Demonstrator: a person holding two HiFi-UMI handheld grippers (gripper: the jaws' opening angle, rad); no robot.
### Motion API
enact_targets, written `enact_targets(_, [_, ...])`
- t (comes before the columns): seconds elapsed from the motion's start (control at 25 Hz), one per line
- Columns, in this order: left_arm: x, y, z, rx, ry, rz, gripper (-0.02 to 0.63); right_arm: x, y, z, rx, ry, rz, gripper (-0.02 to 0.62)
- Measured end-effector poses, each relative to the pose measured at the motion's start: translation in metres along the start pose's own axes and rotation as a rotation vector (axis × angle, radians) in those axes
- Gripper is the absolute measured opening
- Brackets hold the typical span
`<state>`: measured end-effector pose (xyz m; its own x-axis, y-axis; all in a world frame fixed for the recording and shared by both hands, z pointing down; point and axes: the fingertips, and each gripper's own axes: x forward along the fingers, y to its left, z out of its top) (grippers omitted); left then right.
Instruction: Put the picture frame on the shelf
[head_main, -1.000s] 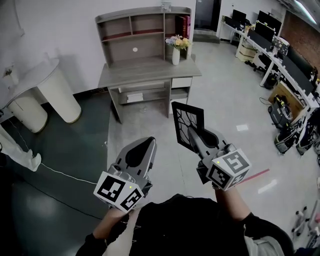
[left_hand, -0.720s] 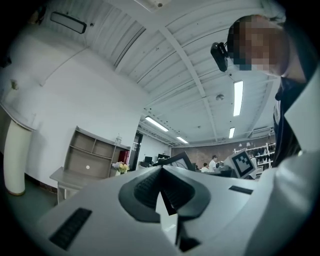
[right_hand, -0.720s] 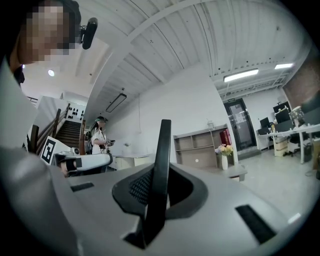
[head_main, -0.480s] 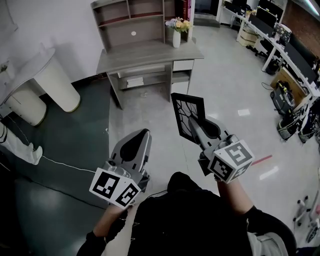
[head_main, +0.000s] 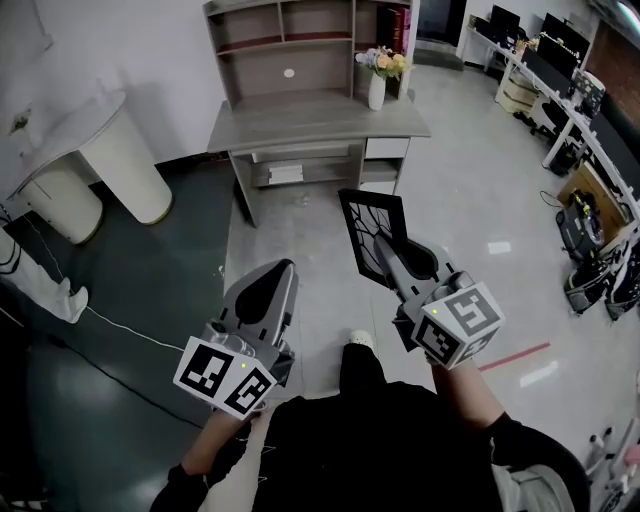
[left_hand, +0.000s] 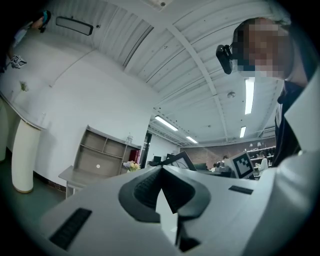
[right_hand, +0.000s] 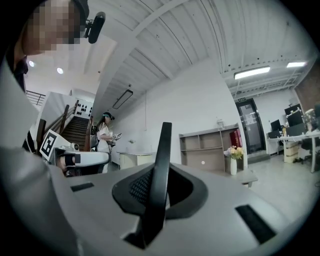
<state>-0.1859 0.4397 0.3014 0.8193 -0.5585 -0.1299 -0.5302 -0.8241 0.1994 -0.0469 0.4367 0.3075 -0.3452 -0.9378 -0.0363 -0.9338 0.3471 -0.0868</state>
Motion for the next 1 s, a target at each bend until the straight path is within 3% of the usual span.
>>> enact_targets(0.52, [0.185, 0.076, 0.013, 0.036, -0.061, 0.026, 0.011, 0.131, -0.156, 0.027, -0.021, -0.029, 0.07, 0.035])
enact_targets(1.0, [0.309, 0.101, 0.003, 0.062, -0.062, 0.007, 0.011, 0.188, -0.264, 0.032, 0.004, -0.038, 0.086, 0.035])
